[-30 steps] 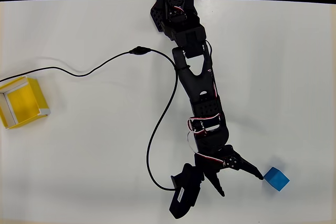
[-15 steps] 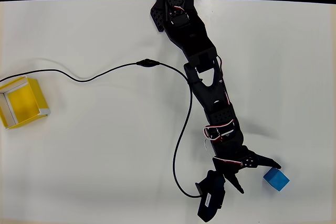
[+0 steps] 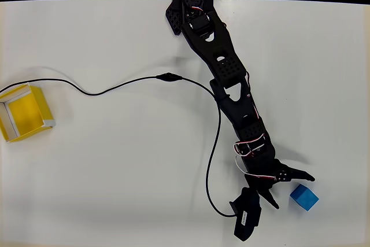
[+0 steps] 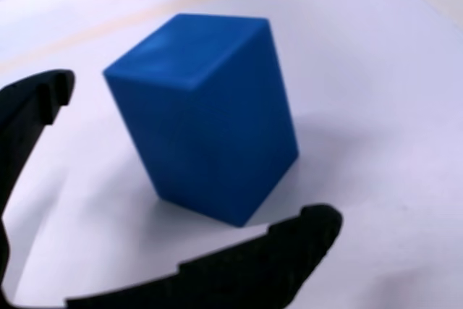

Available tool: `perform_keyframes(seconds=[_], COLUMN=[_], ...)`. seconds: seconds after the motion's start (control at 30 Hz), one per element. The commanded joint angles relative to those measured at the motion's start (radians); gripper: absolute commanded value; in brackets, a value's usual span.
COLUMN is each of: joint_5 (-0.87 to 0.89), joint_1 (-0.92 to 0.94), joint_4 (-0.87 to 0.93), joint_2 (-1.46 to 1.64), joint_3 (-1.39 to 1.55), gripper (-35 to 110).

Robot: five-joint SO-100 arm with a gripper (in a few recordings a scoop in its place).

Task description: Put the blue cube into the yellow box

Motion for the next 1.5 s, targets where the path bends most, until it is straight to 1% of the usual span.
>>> perform_keyframes(seconds=[0.0,0.2,0.57,0.93,1.33,1.47], joint_5=[-0.025,-0.035,-0.060,-0.109,-0.091,-0.106], joint_1=[-0.031,-0.049,-0.067,-0.072,-0.089,-0.089], joint_4=[-0.002,0.000,-0.012,0.002,-0.014,-0.018], joint_2=[0.061,0.003,-0.063,-0.080,-0.094,-0.107], joint_3=[-0.183,-0.267,-0.322,-0.339,-0.342,-0.351], gripper=[61,56,49,34,33,31])
